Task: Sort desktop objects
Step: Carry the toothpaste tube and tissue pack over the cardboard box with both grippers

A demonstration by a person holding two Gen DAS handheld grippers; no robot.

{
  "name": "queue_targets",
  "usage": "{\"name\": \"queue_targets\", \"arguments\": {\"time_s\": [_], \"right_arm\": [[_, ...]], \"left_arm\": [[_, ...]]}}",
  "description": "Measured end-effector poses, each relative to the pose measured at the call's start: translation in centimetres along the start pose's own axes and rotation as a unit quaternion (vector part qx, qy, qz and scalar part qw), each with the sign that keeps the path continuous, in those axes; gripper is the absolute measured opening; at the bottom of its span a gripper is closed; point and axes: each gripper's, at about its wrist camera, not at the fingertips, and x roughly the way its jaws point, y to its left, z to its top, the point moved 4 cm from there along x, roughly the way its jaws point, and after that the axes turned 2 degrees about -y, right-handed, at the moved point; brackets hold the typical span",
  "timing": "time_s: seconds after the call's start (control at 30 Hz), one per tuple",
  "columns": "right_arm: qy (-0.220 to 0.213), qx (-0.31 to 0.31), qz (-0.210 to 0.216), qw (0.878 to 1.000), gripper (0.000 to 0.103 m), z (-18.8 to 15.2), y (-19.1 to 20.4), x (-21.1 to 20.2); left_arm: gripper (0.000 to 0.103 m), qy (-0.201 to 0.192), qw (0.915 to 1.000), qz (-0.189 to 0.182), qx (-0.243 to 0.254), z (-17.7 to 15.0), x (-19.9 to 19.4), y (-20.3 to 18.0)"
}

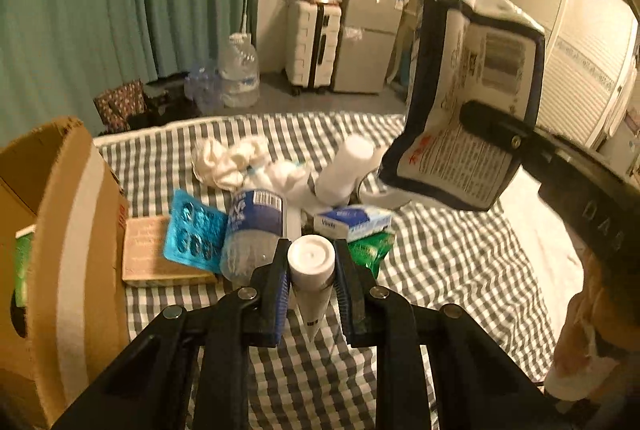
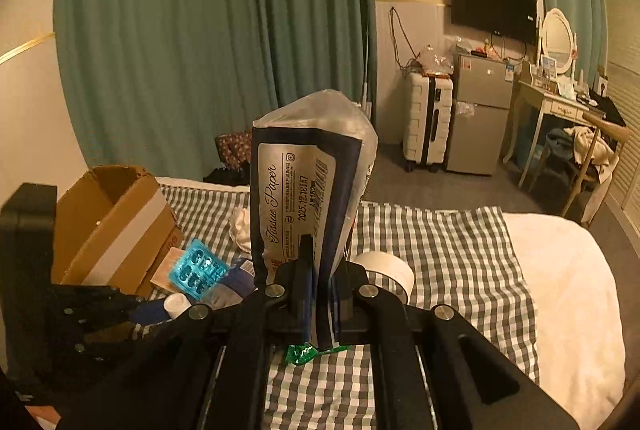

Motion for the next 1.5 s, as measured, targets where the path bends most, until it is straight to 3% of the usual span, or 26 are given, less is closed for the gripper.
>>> {"name": "queue_targets", "arguments": {"time_s": [0.27,0.67,1.03,1.5], "right_arm": [[-0.024,-0.009,-0.002,1.0,0.006,1.2,0.5,-1.8],[-0.058,-0.013,-0.004,0.998,0.006,2.7,2.5,-4.9],[-0.068,-0.016,0.011,0.998,0.006,3.8,6.1,-6.1],[-0.077,-0.034,0.06,0.995,0.006,5.6,13.1,-6.5]], "left_arm": [[0.021,-0.056,0.9982,0.018,-0.012,1.6,-3.0,0.6],[0.021,-0.148,0.9863,0.065,-0.032,4.0,-9.2,2.4],[0.021,-0.163,0.9809,0.101,-0.033,4.3,-11.8,4.3],[0.021,-0.155,0.9713,0.166,-0.073,2.4,-15.4,12.1]]}}
